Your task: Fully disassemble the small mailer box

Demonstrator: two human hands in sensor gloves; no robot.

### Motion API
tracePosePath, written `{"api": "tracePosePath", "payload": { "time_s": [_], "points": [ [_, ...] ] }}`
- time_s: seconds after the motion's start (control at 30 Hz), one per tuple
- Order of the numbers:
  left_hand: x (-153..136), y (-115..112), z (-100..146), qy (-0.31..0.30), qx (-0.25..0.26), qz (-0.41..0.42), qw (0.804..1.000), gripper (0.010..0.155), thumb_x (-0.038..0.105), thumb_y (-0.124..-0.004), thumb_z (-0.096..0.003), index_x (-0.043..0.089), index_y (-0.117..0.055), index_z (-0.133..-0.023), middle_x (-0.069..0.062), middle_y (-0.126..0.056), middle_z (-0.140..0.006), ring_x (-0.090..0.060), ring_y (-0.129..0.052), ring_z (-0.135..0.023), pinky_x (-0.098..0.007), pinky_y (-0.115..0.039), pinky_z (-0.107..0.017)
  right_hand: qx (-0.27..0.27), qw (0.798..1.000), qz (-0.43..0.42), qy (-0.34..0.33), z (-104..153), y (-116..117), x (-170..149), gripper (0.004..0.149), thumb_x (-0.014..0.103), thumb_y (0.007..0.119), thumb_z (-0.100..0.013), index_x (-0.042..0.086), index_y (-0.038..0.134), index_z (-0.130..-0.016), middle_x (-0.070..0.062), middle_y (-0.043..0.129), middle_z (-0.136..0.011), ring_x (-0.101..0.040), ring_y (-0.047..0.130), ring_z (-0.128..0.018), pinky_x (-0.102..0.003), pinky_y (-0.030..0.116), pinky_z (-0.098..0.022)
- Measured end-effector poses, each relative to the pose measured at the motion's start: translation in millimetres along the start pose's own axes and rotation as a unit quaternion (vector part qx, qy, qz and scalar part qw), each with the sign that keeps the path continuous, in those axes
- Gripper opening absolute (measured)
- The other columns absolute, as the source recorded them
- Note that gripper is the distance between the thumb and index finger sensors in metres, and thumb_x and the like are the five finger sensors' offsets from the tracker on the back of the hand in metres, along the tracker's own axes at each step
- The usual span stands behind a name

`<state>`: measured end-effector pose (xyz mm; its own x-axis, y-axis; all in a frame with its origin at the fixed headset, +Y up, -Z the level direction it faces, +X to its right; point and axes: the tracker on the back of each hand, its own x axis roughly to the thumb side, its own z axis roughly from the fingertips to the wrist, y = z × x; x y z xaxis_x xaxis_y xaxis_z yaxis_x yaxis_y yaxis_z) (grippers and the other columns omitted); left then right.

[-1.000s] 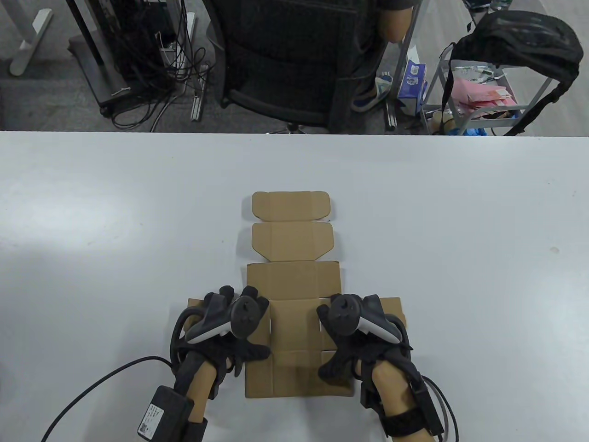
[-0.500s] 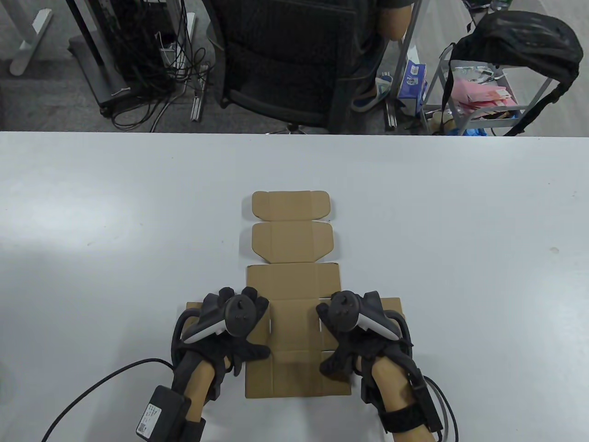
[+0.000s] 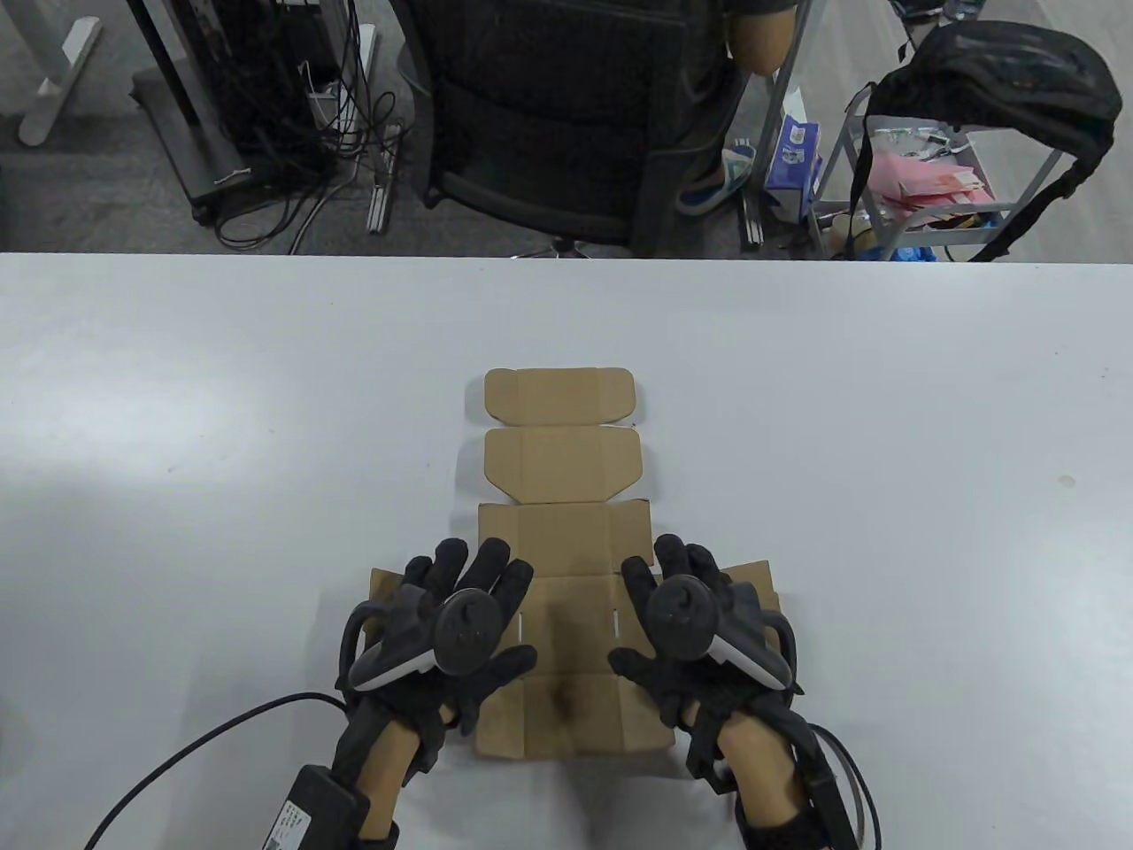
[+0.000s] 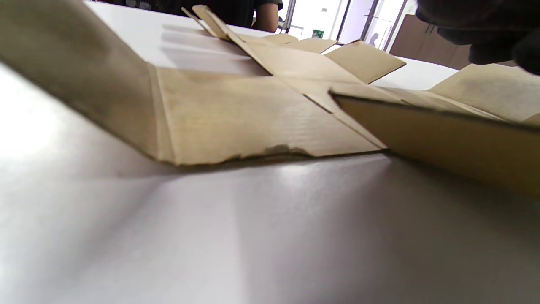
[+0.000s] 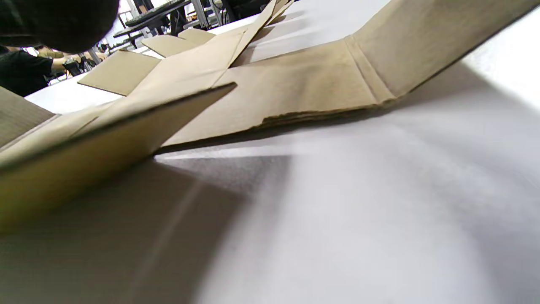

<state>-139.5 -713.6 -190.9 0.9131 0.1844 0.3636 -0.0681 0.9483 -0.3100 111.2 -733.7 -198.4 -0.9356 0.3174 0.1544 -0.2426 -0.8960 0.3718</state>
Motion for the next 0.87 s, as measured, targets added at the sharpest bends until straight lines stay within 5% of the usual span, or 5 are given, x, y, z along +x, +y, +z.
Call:
{"api": "tracePosePath", "payload": {
  "time_s": [0.87],
  "points": [
    [0.1,-8.5,-3.4,-0.003,-0.039,0.024,0.999,0.083,0.067,-0.063,-0.0439,0.035,-0.026,-0.111,0.005,-0.011,-0.119,-0.040,-0.013,-0.110,-0.065,-0.018,-0.077,0.025,1.000,-0.012,0.004,0.5,4.9,0.9,0.086,0.060,0.067,-0.036,0.035,0.013,-0.097,-0.001,-0.019,-0.095,-0.036,-0.006,-0.098,-0.057,0.015,-0.075]
  ]
}}
